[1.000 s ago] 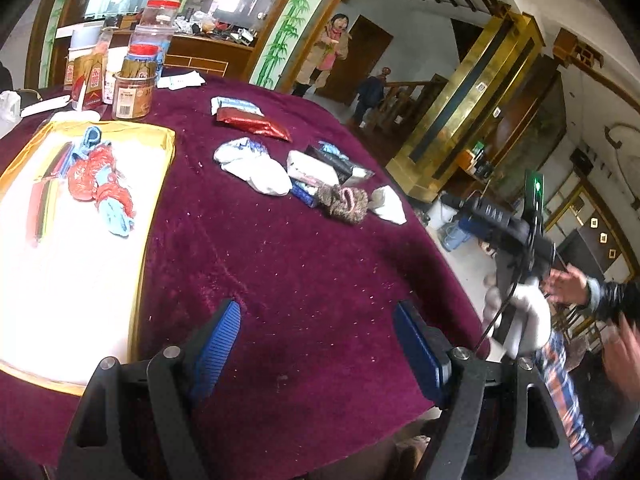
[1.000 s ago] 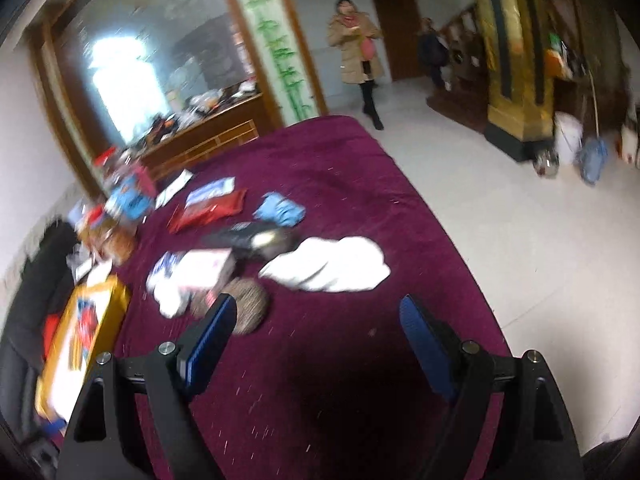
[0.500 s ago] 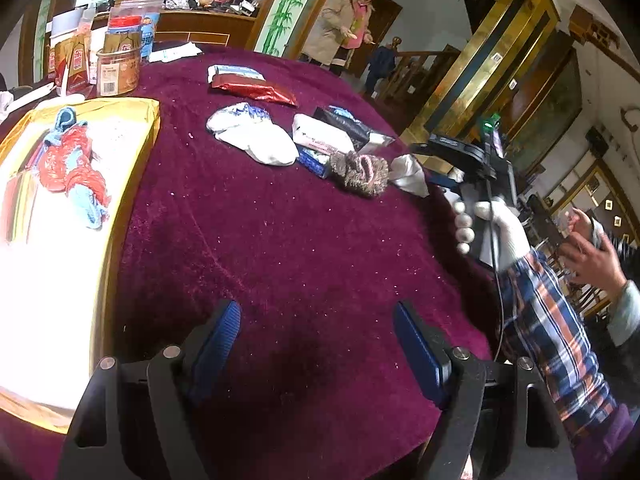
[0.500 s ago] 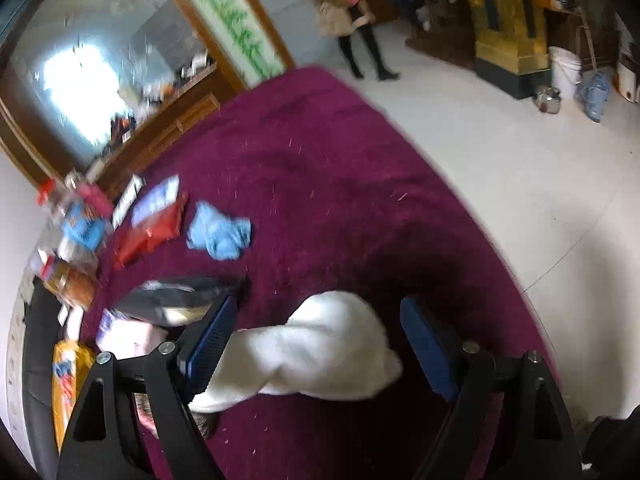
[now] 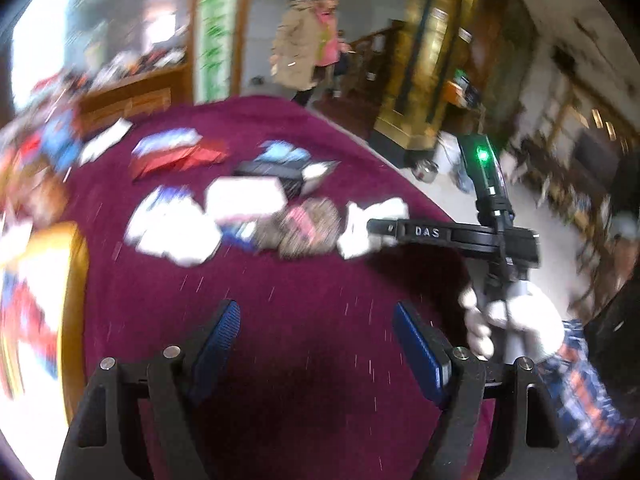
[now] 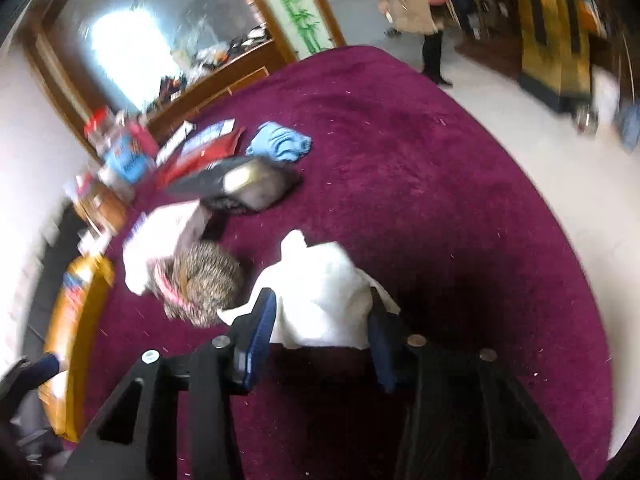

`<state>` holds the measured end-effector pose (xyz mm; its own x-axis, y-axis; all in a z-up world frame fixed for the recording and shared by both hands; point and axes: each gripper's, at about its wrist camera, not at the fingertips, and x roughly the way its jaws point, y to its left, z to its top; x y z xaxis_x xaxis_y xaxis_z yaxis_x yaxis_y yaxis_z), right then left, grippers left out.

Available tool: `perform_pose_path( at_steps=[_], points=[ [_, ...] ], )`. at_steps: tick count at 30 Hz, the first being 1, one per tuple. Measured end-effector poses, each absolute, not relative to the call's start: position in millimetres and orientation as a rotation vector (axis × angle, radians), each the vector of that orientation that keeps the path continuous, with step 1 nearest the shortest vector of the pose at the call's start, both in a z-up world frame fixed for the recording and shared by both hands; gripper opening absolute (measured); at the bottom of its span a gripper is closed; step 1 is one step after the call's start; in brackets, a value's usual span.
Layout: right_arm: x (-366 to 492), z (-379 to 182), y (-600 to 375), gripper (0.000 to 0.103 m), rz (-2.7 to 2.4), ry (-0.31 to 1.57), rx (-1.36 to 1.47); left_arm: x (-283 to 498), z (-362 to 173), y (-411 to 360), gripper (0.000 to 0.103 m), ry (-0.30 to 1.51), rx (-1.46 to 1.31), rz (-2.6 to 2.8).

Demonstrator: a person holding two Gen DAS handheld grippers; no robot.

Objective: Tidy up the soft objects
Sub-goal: 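Grasp the brown knitted hat with the left tool while the right tool grasps the white sock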

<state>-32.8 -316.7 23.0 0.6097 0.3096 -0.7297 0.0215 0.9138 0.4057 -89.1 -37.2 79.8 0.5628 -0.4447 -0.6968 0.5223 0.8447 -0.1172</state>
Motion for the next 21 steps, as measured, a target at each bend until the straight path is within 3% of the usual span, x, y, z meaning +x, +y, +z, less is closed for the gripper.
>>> perform_pose_path(
  at_steps=[12,16,21],
  points=[
    [-29,20,-337,0.049,0.247,0.891,0.587,6,31,-136,0.081,0.791,0.561,-0.594],
    [-30,20,-335,0.050,0.240,0.887,0.577,6,29,-129,0.053,0.776,0.586,-0.532],
    [-32,20,-333,0.051,0.226,0.881,0.550,-5,47,-99,0.049,0.803,0.440,-0.576]
  ],
)
